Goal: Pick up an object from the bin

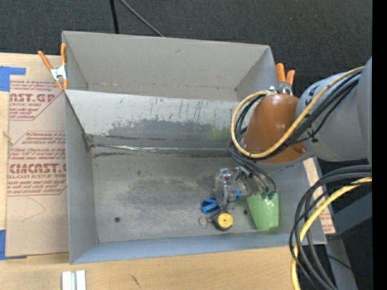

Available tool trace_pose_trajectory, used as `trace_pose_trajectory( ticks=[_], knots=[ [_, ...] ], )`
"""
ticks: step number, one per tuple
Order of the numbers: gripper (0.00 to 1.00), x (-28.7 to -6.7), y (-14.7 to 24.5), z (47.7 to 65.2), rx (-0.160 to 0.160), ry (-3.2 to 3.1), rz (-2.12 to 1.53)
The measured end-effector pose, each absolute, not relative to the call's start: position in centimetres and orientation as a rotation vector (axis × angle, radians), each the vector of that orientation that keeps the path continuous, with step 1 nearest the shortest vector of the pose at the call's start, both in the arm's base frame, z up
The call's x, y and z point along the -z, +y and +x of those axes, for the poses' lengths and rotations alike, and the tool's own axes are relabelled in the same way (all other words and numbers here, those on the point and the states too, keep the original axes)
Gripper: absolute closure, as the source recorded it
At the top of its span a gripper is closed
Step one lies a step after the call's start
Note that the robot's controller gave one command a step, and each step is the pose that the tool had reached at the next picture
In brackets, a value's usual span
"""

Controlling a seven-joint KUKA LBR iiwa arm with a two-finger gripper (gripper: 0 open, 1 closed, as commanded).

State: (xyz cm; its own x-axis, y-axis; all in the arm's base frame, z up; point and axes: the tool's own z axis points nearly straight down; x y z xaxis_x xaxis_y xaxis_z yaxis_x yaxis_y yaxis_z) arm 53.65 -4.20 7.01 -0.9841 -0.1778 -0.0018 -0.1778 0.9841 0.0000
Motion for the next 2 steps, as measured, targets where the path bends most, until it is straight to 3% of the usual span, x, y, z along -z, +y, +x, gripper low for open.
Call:
trace_pose_trajectory(
  ticks=[1, 2],
  knots=[
    [0.00, -7.02, -4.19, 53.68, -0.001, 3.126, -0.280],
    [1.00, -7.02, -4.16, 53.67, -0.001, 3.126, -0.281]
  ],
)
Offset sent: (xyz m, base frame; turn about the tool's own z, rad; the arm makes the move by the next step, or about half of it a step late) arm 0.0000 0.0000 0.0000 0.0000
